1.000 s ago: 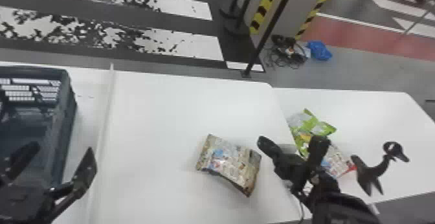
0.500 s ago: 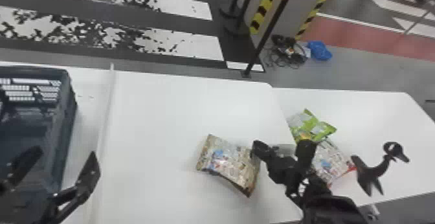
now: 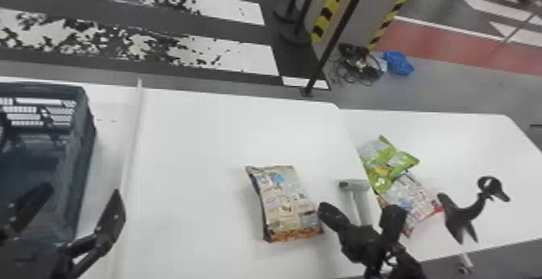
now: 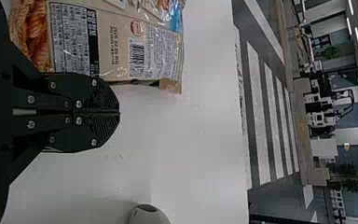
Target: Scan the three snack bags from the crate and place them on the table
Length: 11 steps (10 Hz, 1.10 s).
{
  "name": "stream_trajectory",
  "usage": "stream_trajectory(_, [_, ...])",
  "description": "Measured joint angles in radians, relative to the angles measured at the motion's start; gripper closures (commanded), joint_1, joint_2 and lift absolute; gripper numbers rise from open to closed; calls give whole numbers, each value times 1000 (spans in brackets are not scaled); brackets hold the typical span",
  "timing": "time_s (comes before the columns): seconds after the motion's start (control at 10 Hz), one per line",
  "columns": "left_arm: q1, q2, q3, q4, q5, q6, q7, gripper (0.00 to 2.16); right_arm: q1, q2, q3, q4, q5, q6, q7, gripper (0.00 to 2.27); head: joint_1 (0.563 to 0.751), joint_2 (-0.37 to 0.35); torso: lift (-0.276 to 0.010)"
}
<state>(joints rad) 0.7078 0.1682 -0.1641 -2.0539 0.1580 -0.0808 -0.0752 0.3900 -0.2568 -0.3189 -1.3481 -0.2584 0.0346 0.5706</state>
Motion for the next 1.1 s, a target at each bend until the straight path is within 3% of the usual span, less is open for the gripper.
stream_trajectory(0.4, [-3, 2, 0, 8, 0, -30, -2, 73, 102, 77, -30, -119, -49, -22, -4, 2243, 695, -350, -37])
stream_trajectory(0.7, [1, 1, 1, 10, -1, -33, 0, 73, 190, 93, -74, -383, -142, -38, 1, 2243, 695, -350, -37])
stream_trajectory(0.9, [1, -3, -16, 10, -21, -33, 6, 73, 188, 110, -2, -445, -134, -26, -7, 2243, 695, -304, -37])
stream_trajectory(1.1, [8, 1, -19, 5, -27, -33, 8, 73, 125, 130, 77, -357, -70, -84, -23, 2243, 695, -255, -37])
